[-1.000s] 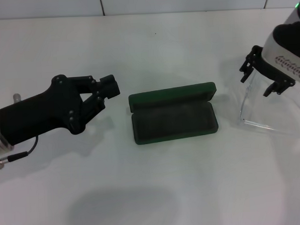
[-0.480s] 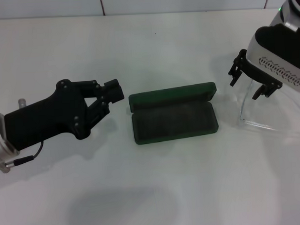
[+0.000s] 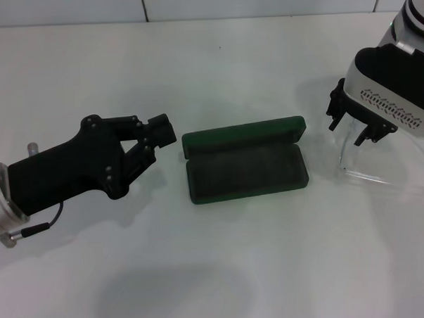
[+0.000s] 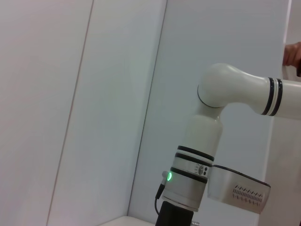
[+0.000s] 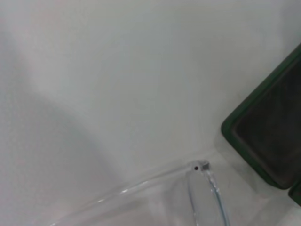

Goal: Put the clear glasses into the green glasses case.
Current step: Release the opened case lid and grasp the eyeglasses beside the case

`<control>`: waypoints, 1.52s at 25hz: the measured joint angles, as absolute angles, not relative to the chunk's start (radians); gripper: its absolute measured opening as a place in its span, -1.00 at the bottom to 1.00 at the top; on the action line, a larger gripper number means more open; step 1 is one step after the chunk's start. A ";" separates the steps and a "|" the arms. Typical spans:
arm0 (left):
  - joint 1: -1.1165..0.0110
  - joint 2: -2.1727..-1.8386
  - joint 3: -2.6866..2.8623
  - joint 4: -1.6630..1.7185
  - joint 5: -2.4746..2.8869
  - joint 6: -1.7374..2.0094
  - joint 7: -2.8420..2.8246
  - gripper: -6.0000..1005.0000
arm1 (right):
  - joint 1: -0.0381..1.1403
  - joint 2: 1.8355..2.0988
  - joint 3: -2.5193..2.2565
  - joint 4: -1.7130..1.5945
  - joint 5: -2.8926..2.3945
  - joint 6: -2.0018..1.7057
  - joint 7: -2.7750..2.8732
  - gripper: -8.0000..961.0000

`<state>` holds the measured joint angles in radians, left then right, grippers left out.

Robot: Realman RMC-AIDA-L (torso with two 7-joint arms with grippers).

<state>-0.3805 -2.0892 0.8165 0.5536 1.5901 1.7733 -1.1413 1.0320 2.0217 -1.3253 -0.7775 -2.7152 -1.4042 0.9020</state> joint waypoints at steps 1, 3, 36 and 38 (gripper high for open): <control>-0.380 -2.089 0.817 0.554 1.590 1.773 -1.141 -0.82 | 1.032 2.022 -1.325 -0.777 -2.715 -1.403 0.904 0.01; -0.379 -2.089 0.816 0.554 1.590 1.773 -1.139 -0.82 | 1.032 2.022 -1.325 -0.777 -2.716 -1.402 0.908 -0.01; -0.333 -2.088 0.819 0.511 1.552 1.783 -1.092 -0.85 | 0.936 2.027 -1.450 -1.042 -2.711 -1.511 1.191 -0.76; -0.332 -2.088 0.819 0.514 1.551 1.788 -1.092 -0.86 | 0.927 2.025 -1.440 -1.084 -2.697 -1.553 1.220 -0.76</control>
